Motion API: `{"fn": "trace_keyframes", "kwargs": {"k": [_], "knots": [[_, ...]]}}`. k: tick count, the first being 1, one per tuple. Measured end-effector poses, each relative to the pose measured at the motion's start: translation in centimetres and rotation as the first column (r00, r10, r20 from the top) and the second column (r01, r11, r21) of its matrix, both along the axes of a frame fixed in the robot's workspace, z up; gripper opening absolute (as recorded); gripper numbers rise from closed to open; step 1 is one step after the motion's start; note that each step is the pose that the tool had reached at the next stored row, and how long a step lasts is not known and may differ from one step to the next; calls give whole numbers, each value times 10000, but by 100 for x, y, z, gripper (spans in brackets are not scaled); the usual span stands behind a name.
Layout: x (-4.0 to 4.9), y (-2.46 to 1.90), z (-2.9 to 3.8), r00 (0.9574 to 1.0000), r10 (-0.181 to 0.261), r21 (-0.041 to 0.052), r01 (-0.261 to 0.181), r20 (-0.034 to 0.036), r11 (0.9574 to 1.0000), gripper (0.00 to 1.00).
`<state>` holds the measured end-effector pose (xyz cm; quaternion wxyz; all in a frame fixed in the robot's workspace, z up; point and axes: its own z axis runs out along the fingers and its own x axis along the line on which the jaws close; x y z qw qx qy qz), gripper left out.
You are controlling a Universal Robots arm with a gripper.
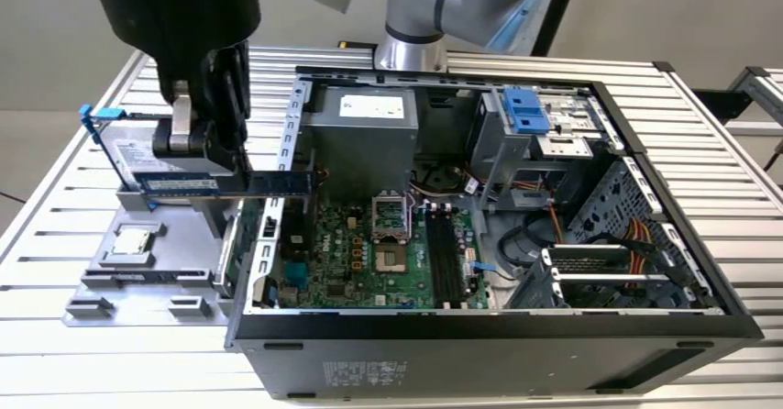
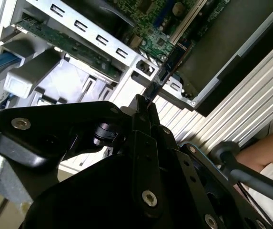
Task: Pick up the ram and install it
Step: 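Pick up the ram and move it above insertion slot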
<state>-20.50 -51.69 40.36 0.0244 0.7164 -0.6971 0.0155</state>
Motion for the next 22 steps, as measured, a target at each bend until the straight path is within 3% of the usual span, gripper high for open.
{"fn": "trace_keyframes", "kwargs": {"k": [22], "knots": [[178, 0, 0, 10000, 0, 0, 0, 0, 10000, 0]]}}
